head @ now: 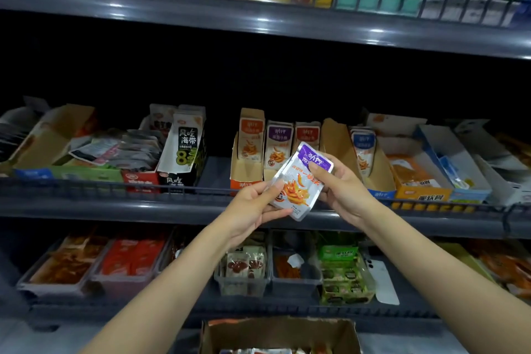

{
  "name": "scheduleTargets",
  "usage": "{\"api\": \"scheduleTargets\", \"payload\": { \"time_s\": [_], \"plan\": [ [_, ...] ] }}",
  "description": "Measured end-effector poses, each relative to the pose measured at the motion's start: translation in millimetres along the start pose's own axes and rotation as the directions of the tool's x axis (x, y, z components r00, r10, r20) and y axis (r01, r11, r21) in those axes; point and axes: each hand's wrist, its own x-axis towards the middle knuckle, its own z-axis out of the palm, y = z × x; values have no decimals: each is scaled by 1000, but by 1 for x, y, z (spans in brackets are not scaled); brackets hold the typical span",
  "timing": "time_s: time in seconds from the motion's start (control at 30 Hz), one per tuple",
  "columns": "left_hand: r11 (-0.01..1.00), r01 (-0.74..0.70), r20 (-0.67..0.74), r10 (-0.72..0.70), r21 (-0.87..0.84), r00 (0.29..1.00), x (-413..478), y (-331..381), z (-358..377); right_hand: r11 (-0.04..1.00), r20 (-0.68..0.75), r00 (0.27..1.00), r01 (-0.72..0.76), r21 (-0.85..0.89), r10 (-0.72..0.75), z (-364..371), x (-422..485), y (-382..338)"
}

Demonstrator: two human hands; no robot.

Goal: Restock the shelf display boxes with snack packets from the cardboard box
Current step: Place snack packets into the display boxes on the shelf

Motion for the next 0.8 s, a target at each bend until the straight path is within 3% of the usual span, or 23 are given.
{"api": "scheduleTargets", "payload": {
  "time_s": [0.13,0.33,0.6,0.7,0.8],
  "plan": [
    [985,-68,-66,80,160,995,13,4,-9,983,24,999,26,-183,-22,-6,17,-13],
    [965,-115,-73,136,236,988,37,17,-19,936,122,992,20,-351,25,-11,48,-33],
    [996,-70,-99,76,63,992,81,25,-20,920,103,992,104,-379,-70,-21,89,-39],
    [951,-141,-153,188,274,970,95,23,-26,893,59,995,96,-441,-78,-29,105,-34],
    [833,-237,-172,363,499,916,110,21,-34,855,12,995,93,-509,-102,-37,121,-33]
  ]
}}
